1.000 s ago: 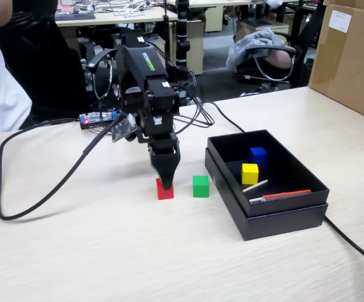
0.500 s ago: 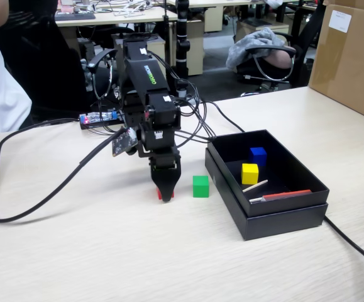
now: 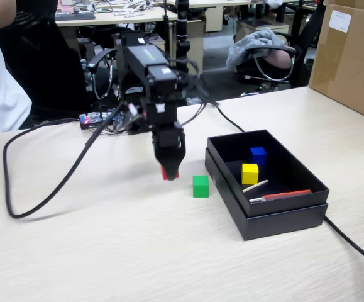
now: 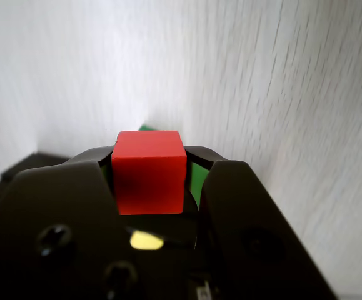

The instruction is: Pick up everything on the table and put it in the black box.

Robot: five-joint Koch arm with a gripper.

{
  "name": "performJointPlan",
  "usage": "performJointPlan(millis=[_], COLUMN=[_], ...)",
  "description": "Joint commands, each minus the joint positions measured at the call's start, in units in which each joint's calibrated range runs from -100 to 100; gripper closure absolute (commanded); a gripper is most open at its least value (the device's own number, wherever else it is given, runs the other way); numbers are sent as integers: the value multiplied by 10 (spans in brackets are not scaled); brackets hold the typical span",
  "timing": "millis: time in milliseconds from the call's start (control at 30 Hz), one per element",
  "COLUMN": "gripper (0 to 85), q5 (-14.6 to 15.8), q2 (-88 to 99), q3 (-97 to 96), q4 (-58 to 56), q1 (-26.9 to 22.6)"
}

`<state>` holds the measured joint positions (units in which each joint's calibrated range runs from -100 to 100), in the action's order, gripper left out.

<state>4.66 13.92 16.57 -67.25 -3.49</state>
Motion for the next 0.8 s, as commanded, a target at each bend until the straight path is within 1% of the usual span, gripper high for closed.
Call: performJointPlan(millis=[0, 67, 133, 200, 300, 400, 433, 767], gripper=[741, 739, 739, 737, 737, 735, 734, 731], q5=[2, 3, 5, 12, 19, 22, 22, 31], q2=[115, 117, 94, 39, -32, -100, -164, -280], q3=[60, 82, 104, 148, 193, 202, 204, 222], q4=[-9, -9, -9, -9, -8, -9, -9, -9], q1=[-38, -70, -91, -116, -133, -147, -154, -159])
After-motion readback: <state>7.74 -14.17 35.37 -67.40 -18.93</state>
